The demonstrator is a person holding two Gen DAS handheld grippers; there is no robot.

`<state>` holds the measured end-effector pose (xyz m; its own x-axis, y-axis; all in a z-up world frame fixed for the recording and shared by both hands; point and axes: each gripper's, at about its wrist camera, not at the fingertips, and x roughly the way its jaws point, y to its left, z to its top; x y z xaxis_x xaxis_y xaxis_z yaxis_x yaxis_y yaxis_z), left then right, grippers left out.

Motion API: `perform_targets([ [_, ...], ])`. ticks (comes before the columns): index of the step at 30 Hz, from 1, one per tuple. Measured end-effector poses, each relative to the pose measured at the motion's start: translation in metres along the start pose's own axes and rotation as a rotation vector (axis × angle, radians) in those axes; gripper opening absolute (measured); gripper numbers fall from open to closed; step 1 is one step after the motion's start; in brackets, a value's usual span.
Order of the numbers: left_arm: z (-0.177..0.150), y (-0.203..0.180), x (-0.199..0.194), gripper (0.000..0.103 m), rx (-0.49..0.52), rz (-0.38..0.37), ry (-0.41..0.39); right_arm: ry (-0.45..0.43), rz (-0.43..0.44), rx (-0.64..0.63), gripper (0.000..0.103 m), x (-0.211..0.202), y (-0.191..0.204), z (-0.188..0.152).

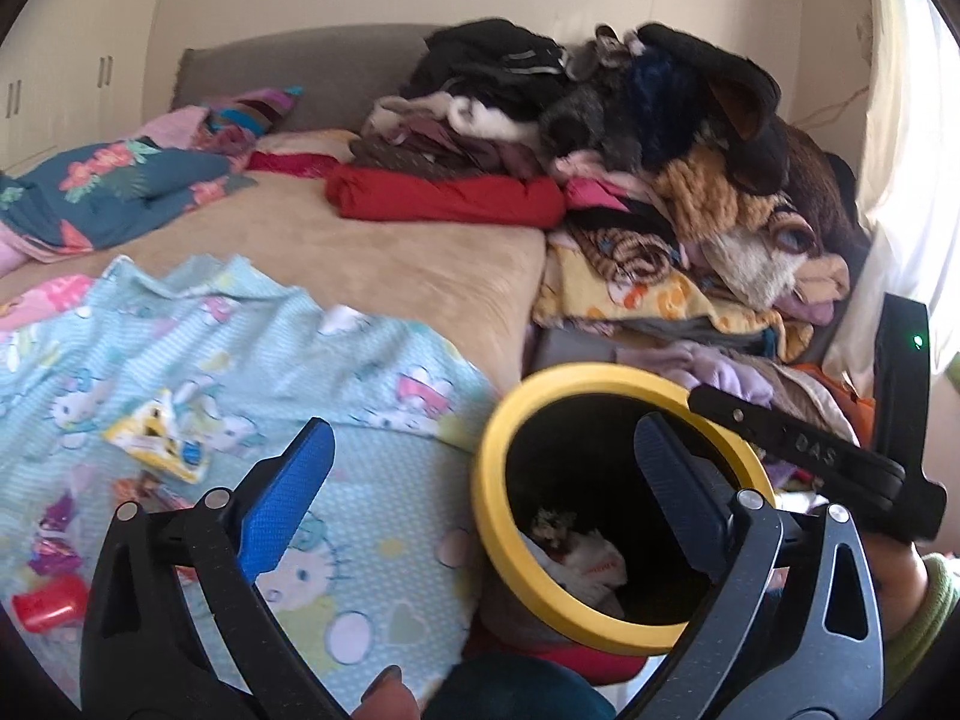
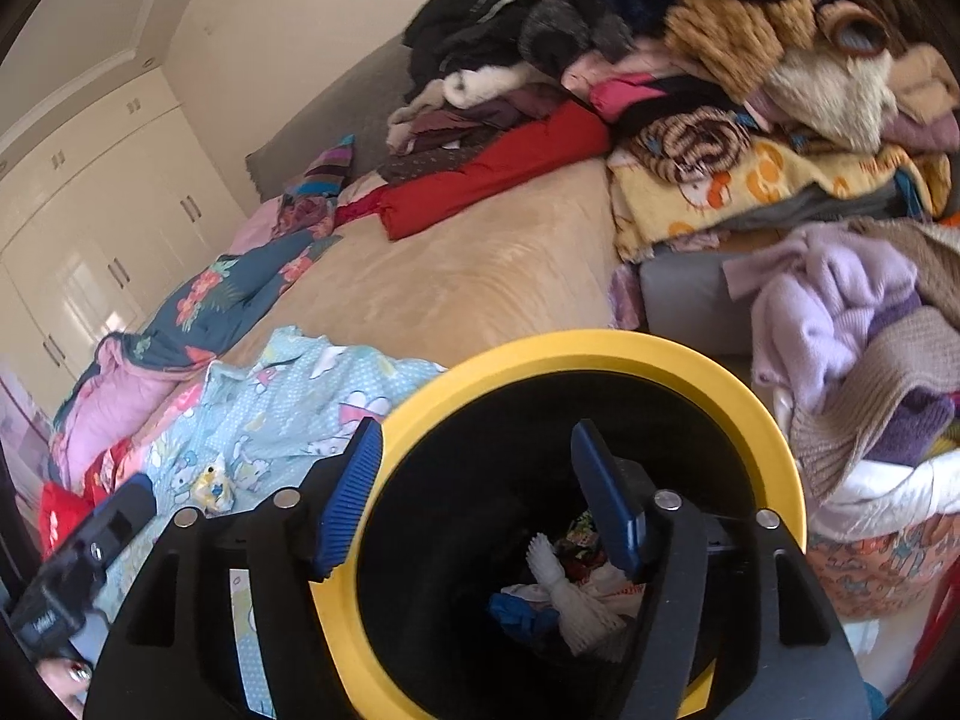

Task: Collect trash
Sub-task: 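Move both tools from the bin back to the candy wrappers on the bed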

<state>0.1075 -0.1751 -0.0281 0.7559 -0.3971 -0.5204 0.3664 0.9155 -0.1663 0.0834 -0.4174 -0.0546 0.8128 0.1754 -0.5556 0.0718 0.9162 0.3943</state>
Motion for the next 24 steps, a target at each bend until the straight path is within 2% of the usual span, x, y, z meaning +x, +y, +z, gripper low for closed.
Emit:
perform_targets([
  [12,0.01,0.038,-0.031,0.092,-0.033,0.078,-0.072,-0.052,0.072,-0.109,0.071,-0.009,0.06,-0.006],
  [24,0.015,0.08,-0.053,0.092,-0.096,0.15,-0.121,-0.021,0.147,-0.221,0.078,0.0,0.124,-0.022],
])
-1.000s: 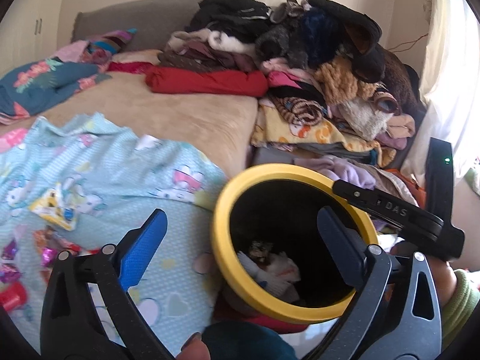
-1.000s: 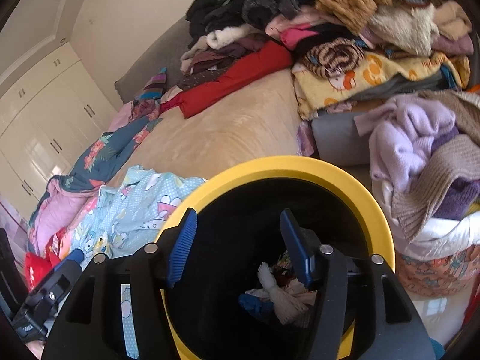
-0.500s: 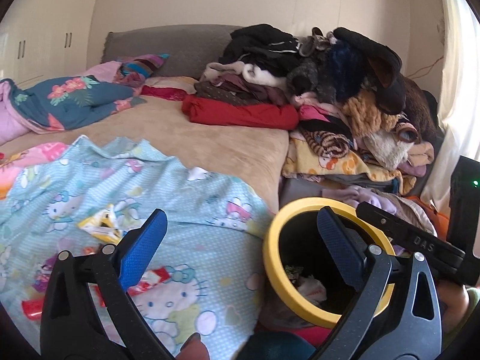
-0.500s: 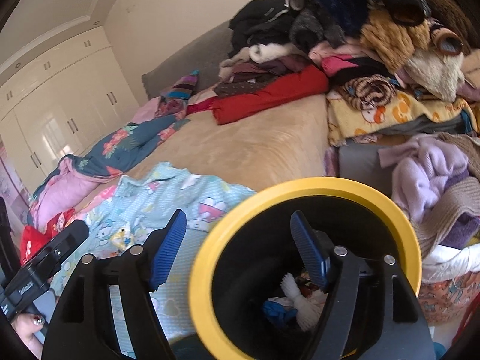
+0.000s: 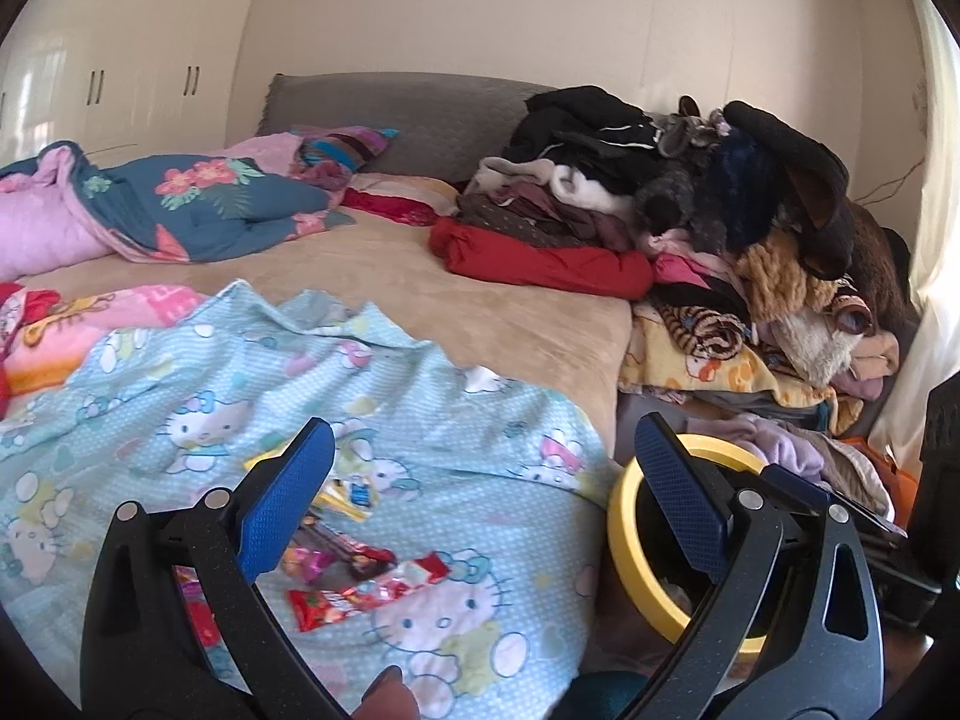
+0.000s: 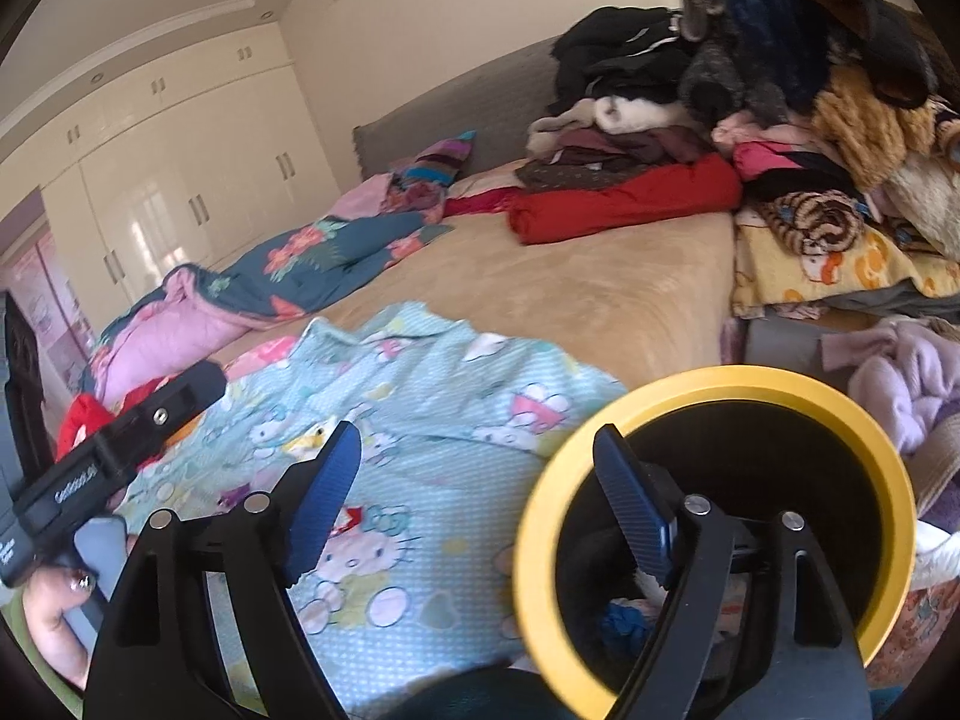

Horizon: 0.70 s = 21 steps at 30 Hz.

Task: Collect trash
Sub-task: 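Move both tools from the bin back to the candy wrappers on the bed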

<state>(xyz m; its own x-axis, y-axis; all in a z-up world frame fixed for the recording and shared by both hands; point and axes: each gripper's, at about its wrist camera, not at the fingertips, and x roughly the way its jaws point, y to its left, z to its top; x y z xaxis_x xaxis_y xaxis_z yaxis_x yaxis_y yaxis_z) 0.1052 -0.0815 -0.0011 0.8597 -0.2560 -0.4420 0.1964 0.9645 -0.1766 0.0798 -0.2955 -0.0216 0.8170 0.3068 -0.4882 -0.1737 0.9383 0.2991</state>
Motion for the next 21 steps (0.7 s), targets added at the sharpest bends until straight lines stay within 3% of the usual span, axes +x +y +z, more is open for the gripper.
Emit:
perform_targets([
  [11,0.002,0.047,-0.005,0.092,-0.064,0.079,-0.008,0.052,0.049,-0.048,0.08,0.023,0.035,-0.005],
  [21,0.001,0.1,-0.004,0.092,-0.134,0.18,0.007,0.157,0.089,-0.055,0.08,0.066,0.062,-0.02],
])
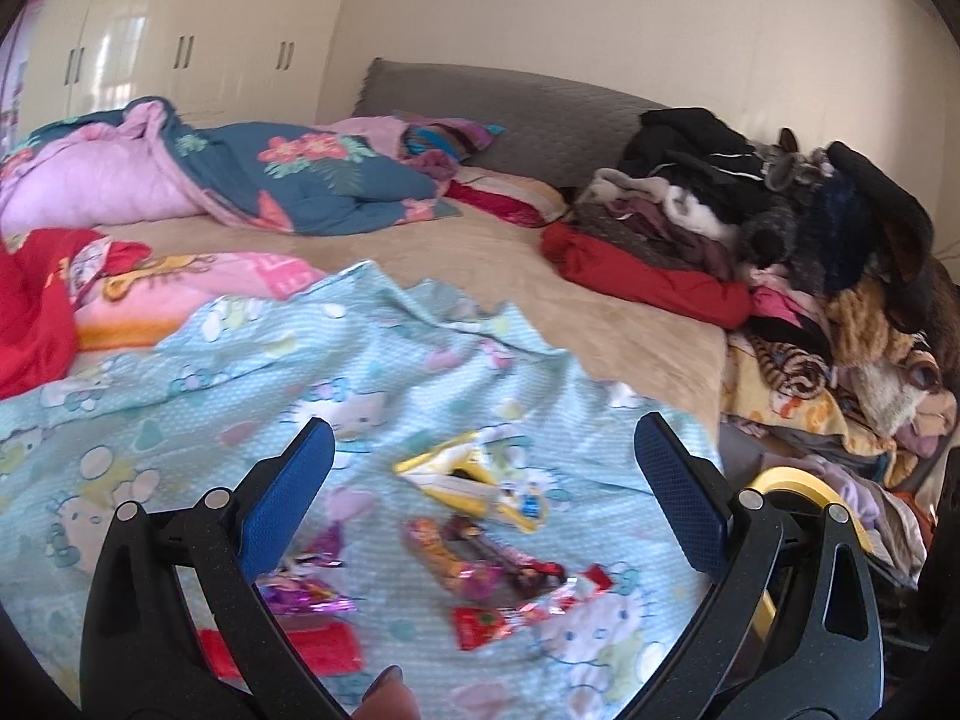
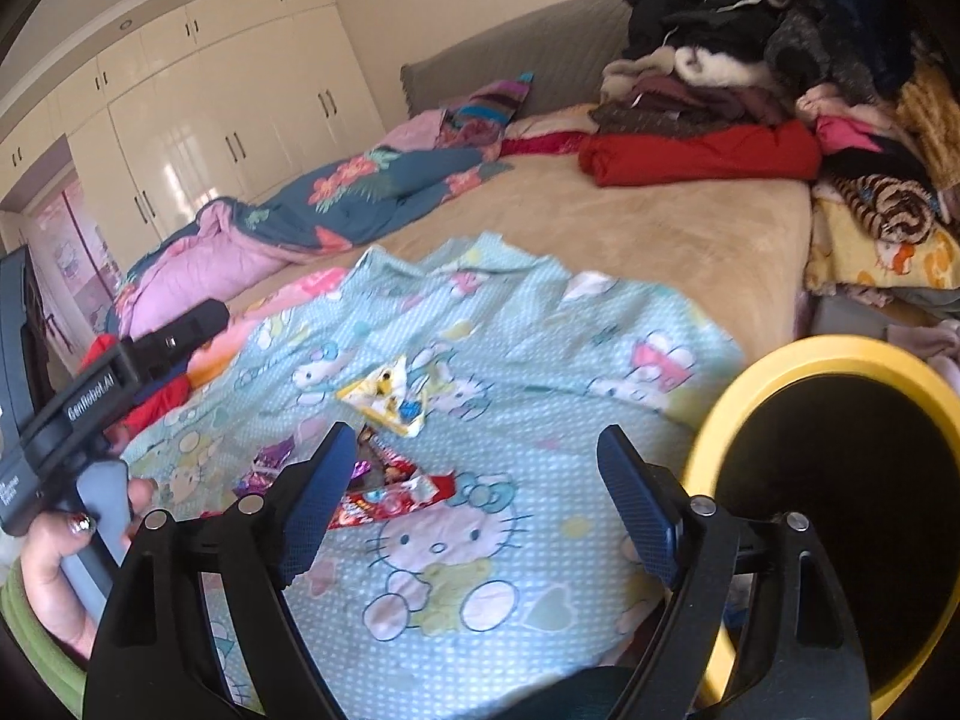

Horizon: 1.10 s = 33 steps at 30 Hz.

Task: Collect trash
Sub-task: 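Move both tools from the bin back to the candy wrappers on the bed, then grasp the purple candy wrapper with the left tool while the right tool grasps the red wrapper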

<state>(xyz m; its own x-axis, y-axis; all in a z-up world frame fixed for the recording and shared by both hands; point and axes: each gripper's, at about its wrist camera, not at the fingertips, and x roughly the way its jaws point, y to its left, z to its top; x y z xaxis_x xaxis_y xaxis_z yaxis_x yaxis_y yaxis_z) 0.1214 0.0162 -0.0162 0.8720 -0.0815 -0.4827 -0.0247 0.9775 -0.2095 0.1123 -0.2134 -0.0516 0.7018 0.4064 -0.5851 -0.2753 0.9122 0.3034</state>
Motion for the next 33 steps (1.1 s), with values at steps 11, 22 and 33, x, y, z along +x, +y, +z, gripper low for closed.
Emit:
perform_targets([
  [11,-0.007,0.055,0.021,0.092,-0.061,0.094,0.09,0.093,0.016,-0.047,0.08,0.043,0.023,-0.01],
  [22,-0.03,0.084,0.044,0.092,-0.109,0.117,0.187,0.182,0.0,-0.021,0.08,0.089,0.026,-0.014],
  [33,-0.054,0.095,0.067,0.074,-0.116,0.144,0.28,0.241,-0.004,0.024,0.079,0.118,0.024,-0.02],
])
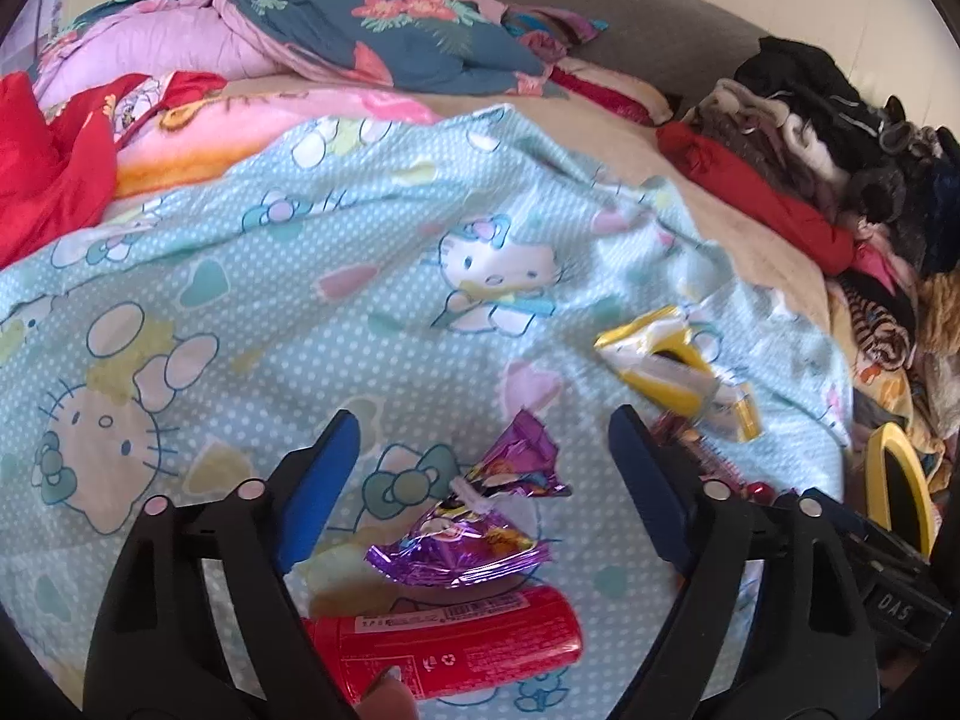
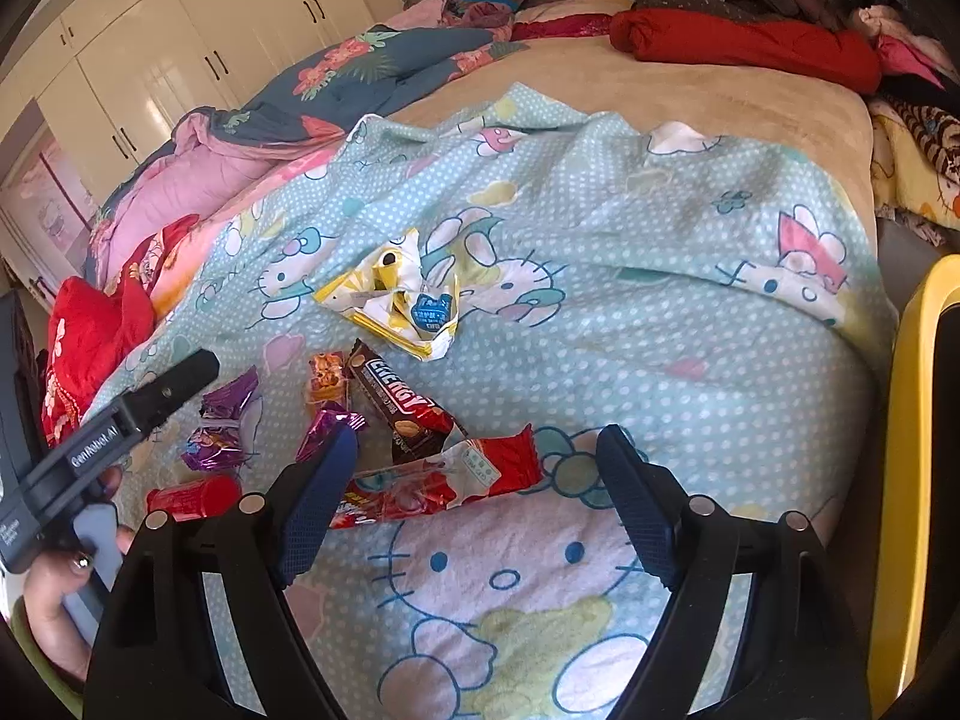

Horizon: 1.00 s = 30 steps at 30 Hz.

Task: Collect trash
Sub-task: 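Grasp the purple candy wrapper with the left tool while the right tool grasps the red wrapper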

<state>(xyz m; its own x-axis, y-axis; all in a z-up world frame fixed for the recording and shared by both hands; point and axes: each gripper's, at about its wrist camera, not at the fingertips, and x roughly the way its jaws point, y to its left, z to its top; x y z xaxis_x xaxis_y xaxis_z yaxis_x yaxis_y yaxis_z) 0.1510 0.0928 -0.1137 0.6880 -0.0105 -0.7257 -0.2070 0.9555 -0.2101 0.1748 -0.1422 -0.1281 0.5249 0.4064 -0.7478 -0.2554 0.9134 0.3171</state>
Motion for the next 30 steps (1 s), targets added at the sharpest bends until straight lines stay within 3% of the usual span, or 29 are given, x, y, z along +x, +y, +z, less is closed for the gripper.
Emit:
perform_targets([
  [10,-0.011,-0.002,0.017,0.054,0.02,0.021,0.067,0.007,0.004,-0.008,0.067,0.007,0.0,-0.003],
  [15,-0.013,-0.007,0.02,0.047,0.043,0.023,0.074,0.006,-0.005,-0.01,0.055,0.004,-0.004,-0.008],
  [22,-0.013,-0.011,0.019,0.033,0.056,0.014,0.072,0.014,0.02,-0.003,0.027,-0.004,-0.012,-0.014],
  [30,-0.008,-0.018,0.009,0.027,0.058,-0.018,0.048,0.007,0.064,0.018,0.024,-0.019,-0.017,-0.02],
])
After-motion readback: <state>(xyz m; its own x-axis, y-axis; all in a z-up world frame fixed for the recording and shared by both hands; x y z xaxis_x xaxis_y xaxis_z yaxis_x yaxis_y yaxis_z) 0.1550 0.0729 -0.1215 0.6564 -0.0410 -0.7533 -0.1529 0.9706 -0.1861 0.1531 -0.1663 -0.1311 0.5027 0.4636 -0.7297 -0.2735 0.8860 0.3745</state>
